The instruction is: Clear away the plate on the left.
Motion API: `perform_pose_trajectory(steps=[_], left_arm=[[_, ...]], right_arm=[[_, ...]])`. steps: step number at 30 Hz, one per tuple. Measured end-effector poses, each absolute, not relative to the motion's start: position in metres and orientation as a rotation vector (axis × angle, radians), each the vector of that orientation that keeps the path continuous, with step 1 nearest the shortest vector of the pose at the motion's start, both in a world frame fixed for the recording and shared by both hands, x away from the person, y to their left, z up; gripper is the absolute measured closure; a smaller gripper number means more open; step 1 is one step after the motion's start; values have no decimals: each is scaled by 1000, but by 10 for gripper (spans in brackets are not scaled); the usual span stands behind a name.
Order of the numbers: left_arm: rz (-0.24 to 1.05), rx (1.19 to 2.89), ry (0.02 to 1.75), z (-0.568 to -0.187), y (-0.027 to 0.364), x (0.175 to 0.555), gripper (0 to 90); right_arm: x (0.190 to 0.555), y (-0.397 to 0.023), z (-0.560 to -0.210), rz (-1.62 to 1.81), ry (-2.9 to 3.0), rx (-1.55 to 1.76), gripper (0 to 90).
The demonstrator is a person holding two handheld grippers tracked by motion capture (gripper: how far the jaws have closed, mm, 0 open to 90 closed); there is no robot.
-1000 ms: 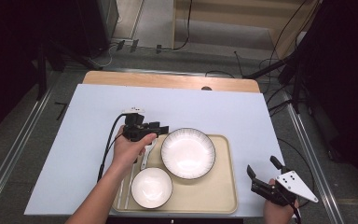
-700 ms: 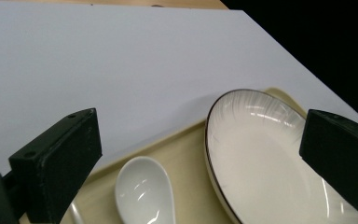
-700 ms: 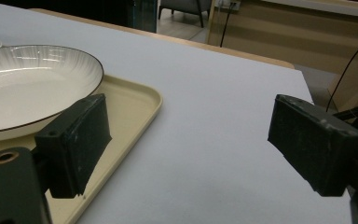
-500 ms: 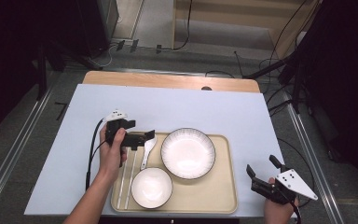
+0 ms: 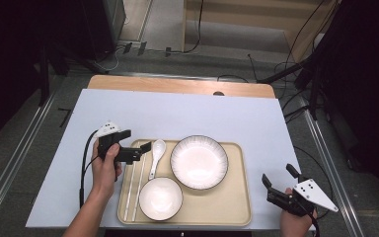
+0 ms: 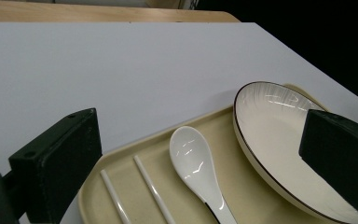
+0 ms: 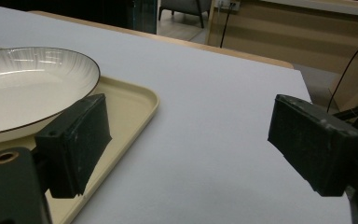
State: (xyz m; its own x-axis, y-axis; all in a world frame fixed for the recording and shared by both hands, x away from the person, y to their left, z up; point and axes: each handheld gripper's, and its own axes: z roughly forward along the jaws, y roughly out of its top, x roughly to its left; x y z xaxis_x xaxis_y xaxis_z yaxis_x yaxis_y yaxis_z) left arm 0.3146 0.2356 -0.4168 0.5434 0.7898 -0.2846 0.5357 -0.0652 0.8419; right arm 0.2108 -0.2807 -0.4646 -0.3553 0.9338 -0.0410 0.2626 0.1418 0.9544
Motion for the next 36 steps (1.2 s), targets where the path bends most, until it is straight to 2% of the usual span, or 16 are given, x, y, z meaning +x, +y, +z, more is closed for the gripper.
perform_pose_trajectory(steps=[36], left_arm=[[452, 1708, 1170, -427, 304, 262, 0]], right_arm=[[207, -277, -462, 1239, 1735, 1143, 134]])
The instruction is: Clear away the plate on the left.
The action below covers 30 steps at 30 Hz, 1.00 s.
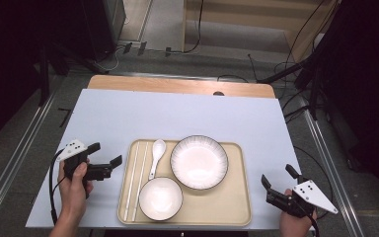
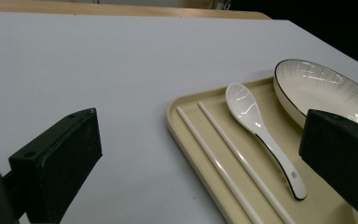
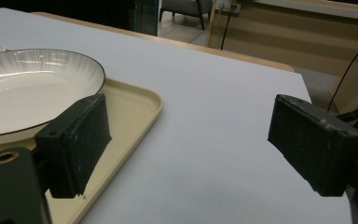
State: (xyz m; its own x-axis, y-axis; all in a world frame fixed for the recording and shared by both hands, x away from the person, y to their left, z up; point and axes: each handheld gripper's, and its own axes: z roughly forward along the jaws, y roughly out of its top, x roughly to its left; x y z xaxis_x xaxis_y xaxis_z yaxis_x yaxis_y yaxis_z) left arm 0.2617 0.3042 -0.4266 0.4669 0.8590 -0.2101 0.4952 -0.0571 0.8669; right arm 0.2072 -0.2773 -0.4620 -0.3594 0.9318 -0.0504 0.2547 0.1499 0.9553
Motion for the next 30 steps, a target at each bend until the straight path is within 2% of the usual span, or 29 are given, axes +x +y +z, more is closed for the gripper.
perform_pose_trajectory(steps=[30], left_arm=[[564, 1719, 1217, -431, 347, 230, 0]], right_arm=[[207, -280, -461, 1234, 1722, 1156, 134]])
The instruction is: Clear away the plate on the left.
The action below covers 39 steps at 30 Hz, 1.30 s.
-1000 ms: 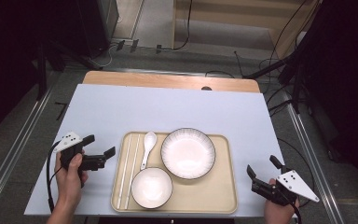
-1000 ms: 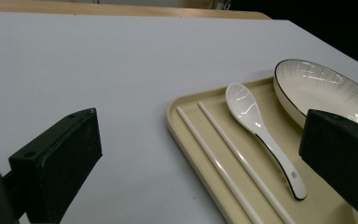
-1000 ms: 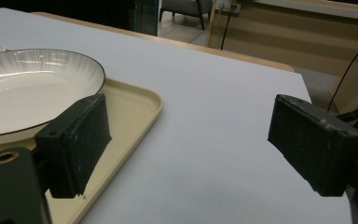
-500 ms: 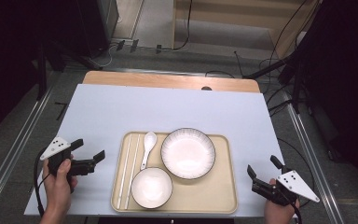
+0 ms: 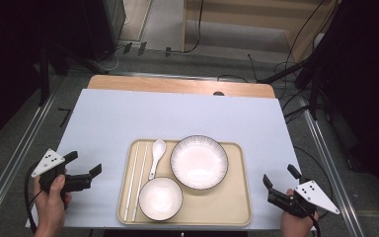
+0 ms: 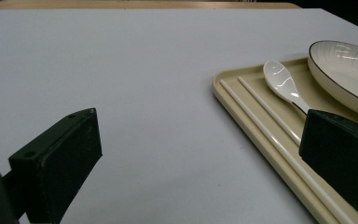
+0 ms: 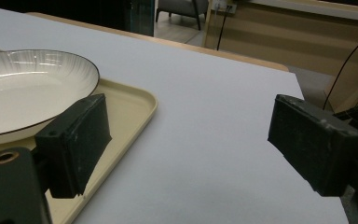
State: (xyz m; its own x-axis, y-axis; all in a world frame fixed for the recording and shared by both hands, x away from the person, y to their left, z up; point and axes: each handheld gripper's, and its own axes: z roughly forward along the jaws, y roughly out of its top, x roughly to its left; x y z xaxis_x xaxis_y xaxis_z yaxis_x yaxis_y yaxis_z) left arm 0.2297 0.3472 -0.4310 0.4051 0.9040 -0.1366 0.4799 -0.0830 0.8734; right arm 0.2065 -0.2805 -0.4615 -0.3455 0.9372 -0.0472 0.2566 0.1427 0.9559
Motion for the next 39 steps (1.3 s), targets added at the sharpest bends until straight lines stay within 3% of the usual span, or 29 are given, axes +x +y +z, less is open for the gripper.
perform_pose_trajectory(steps=[39], left_arm=[[620, 1675, 1287, -443, 406, 206, 0]], right_arm=[[211, -284, -466, 1212, 1734, 1181, 133]])
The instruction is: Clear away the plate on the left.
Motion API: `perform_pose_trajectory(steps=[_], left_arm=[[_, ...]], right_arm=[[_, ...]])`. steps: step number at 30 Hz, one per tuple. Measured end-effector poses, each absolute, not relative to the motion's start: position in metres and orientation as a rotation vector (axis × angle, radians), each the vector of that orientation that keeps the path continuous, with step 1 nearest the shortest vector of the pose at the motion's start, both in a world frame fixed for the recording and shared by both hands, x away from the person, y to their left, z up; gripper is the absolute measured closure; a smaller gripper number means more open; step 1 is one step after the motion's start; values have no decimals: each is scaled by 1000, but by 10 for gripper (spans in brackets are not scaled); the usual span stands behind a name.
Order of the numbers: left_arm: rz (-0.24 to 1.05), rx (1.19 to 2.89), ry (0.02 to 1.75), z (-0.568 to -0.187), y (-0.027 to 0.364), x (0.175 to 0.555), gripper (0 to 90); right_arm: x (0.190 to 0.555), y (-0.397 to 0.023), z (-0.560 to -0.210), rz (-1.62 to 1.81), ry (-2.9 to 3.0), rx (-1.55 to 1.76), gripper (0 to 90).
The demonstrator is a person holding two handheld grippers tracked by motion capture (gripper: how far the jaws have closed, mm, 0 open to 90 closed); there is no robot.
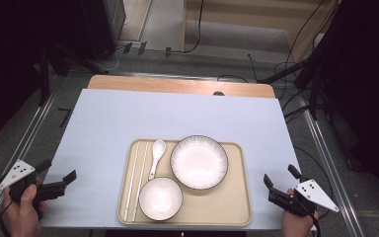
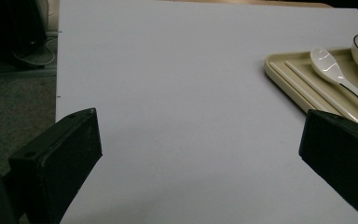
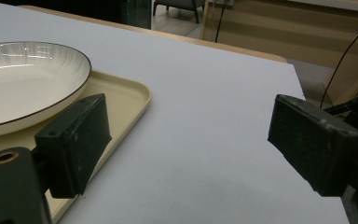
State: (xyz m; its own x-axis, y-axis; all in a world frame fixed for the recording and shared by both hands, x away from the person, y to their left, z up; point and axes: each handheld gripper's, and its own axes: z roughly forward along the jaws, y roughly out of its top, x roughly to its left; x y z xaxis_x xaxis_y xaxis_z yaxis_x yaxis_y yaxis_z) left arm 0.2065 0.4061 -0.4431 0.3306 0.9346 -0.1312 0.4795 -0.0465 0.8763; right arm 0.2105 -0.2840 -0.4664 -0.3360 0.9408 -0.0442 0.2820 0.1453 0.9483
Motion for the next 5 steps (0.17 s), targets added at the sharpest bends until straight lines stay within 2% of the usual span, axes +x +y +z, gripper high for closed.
perform_pose_trajectory(steps=[5], left_arm=[[608, 1689, 1284, -445, 403, 208, 0]], right_arm=[[212, -283, -467, 1220, 1744, 1187, 133]])
